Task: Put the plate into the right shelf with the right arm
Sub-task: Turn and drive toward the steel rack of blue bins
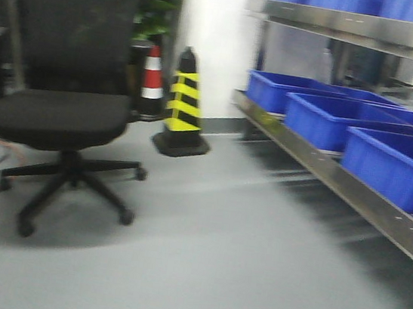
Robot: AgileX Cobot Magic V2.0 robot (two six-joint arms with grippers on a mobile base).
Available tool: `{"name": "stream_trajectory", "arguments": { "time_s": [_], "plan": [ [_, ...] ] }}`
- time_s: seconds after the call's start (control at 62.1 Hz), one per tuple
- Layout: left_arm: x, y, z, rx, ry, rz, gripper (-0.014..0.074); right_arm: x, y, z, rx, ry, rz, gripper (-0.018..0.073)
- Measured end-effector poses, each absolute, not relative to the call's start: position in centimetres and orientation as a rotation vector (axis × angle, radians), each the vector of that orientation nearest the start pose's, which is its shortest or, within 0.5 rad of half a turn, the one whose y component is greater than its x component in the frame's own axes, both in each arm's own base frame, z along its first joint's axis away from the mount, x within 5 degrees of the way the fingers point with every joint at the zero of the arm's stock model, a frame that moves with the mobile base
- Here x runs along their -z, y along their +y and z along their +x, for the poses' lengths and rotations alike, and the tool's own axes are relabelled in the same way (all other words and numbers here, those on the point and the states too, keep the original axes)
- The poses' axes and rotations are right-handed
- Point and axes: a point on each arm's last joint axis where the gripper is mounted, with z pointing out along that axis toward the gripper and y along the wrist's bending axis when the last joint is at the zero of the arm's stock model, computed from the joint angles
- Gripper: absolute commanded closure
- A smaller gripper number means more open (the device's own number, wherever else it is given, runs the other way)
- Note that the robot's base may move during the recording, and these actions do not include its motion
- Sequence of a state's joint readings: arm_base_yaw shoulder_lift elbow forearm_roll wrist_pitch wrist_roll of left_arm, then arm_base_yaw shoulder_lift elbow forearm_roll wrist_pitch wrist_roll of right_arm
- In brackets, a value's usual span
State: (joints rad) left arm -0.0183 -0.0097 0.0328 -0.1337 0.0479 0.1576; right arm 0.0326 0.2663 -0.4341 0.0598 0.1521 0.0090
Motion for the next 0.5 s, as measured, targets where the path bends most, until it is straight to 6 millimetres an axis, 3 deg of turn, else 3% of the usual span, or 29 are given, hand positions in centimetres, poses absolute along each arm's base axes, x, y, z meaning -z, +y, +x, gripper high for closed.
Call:
{"name": "stream_trajectory", "arguments": {
  "time_s": [0.499],
  "plan": [
    [-19.83,-0.16,5.7,0.0,1.554,0.038,0.0724,-32.84,0.3,6.53,-0.089,1.468,0.019,0.0508]
  ]
}}
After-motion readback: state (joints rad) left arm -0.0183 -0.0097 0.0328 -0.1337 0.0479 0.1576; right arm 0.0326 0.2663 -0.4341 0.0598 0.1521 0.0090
